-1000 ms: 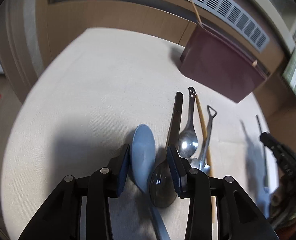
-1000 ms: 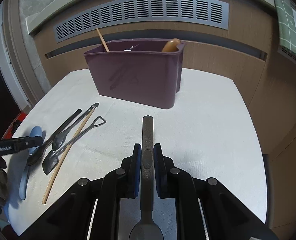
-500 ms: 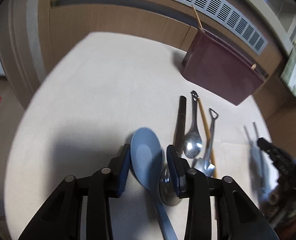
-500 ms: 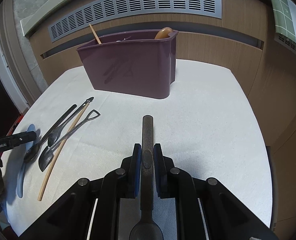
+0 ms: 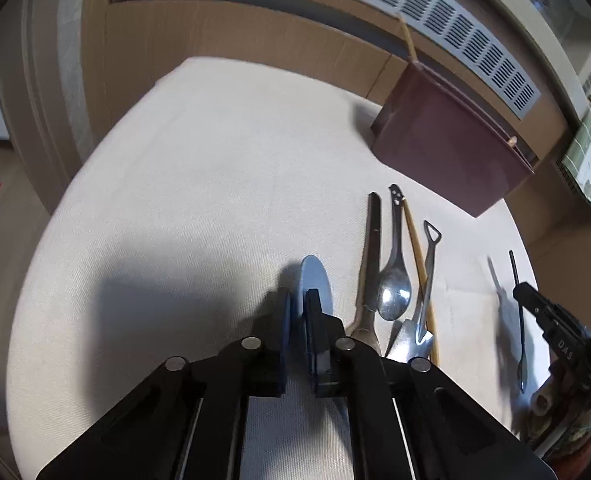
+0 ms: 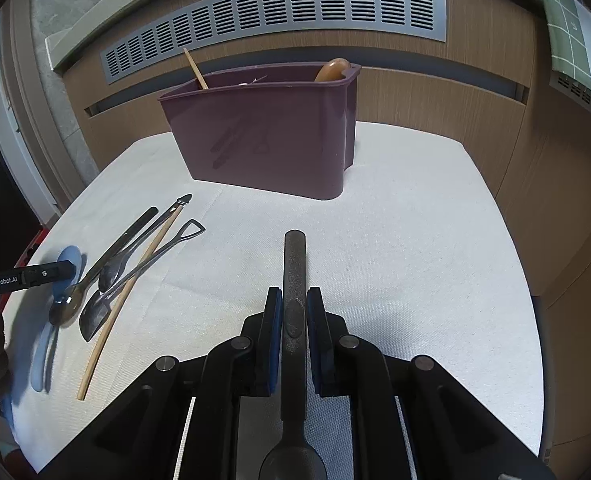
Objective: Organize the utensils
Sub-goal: 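Lift both spoons over the maroon caddy and open both grippers to drop them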
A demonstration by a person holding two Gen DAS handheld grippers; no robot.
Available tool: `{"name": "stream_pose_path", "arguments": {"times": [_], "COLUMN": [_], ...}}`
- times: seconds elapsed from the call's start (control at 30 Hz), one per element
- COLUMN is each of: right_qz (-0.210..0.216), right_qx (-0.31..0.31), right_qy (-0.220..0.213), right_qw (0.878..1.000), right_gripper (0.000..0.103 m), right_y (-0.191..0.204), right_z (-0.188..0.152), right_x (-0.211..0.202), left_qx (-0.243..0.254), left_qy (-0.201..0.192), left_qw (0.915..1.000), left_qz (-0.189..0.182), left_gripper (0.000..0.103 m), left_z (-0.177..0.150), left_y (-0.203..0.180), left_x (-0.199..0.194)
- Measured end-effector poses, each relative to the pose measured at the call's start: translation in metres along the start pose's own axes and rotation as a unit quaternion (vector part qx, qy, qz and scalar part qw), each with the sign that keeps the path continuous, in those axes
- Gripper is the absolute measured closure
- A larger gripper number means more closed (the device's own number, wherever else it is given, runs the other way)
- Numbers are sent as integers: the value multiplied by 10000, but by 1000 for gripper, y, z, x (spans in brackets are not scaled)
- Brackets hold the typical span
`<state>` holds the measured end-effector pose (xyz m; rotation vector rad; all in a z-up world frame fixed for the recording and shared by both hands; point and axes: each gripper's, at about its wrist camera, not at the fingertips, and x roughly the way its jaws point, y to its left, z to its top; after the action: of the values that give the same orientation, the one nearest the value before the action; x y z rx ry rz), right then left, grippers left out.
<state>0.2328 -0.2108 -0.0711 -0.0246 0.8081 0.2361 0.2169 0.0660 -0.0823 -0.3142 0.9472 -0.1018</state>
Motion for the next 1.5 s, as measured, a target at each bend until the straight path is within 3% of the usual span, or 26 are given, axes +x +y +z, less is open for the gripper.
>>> {"name": "stream_pose_path", "arguments": {"times": [0.23, 0.5, 0.6, 0.67, 0.73, 0.83, 0.93, 1.1, 1.2, 1.33, 1.5], "right_qz": [146, 141, 141, 151, 101, 67, 350, 50, 102, 158, 206], "right_qx": [-85, -7, 57, -33, -172, -111, 196, 110, 176, 268, 410], "right_qy": [-349, -476, -681, -1152, -1841, -2741, -3283, -3527, -3470, -3213, -3102], "right_qw": [9992, 9988, 9976, 9932, 9827, 9616, 9437, 9356, 9376, 9465, 9496], "right_gripper": [92, 92, 92, 92, 92, 92, 92, 92, 92, 92, 92], "right_y": [3, -2, -3, 0, 3, 2, -6, 2, 3, 2, -6], "right_z": [5, 7, 20, 46, 81, 128, 155, 172, 181, 189, 193], "right_x": [-21, -32, -41, -63, -96, -131, -136, -104, -77, -47, -20], "left_qx": [505, 660, 830, 965, 1036, 1068, 905, 953, 976, 917, 871], "left_qy": [-892, -1458, -1785, -2360, -3168, -3938, -4186, -4435, -4362, -4072, -3989], "left_qw": [9947, 9871, 9804, 9669, 9426, 9129, 9034, 8904, 8939, 9083, 9127], "left_qz": [59, 64, 22, -72, -190, -62, -213, -376, -337, -278, -154], "left_gripper": [97, 97, 97, 97, 97, 97, 97, 97, 97, 97, 97], "left_z": [5, 14, 34, 61, 89, 124, 145, 163, 170, 182, 188], "left_y": [-25, -37, -55, -75, -97, -121, -129, -139, -142, -140, -140], "left_x": [-48, -78, -95, -123, -153, -164, -148, -104, -73, -34, -6]}}
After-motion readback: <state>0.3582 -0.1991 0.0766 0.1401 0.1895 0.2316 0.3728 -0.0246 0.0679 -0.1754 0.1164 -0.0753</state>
